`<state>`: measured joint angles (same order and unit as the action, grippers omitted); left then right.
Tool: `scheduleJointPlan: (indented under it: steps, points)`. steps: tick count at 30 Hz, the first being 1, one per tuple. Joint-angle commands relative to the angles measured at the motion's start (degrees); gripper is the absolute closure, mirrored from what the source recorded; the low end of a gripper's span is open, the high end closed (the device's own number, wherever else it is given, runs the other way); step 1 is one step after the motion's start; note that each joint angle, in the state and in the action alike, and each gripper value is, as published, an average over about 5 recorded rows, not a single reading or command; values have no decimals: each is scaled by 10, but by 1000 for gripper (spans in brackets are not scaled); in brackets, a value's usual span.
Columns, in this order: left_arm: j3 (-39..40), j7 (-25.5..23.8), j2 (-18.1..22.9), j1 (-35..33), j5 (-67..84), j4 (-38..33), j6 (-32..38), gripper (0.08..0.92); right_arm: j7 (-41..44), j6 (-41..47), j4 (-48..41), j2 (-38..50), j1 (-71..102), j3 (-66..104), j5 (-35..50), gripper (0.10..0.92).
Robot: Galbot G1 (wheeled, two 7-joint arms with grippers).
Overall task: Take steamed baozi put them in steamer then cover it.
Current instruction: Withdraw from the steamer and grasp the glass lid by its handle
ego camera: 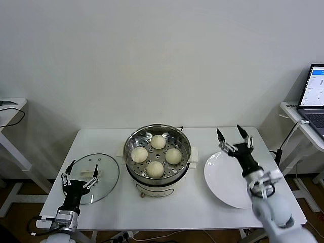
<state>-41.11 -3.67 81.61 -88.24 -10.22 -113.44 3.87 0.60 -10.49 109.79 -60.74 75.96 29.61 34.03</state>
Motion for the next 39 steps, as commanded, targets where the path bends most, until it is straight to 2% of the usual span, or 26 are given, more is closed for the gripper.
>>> scheduleJointPlan:
  steps: [1, 8, 12, 16, 22, 39]
  points:
    - [0, 50, -11, -9, -218, 47, 57, 177, -29, -76, 24, -148, 135, 42, -42, 203]
    - [-21, 143, -30, -5, -541, 137, 122, 177, -27, -79, -1, -154, 125, 29, -54, 203]
    - [-26, 191, -34, 12, -649, 181, 145, 177, -26, -80, -11, -159, 120, 27, -57, 203]
    - [-31, 218, -33, 38, -708, 216, 150, 177, -25, -80, -16, -161, 117, 26, -58, 203]
    - [-27, 227, -43, 71, -736, 259, 147, 177, -24, -84, -22, -163, 116, 26, -61, 203]
    - [-14, 225, -44, 156, -748, 327, 106, 177, -22, -88, -28, -164, 115, 28, -63, 203]
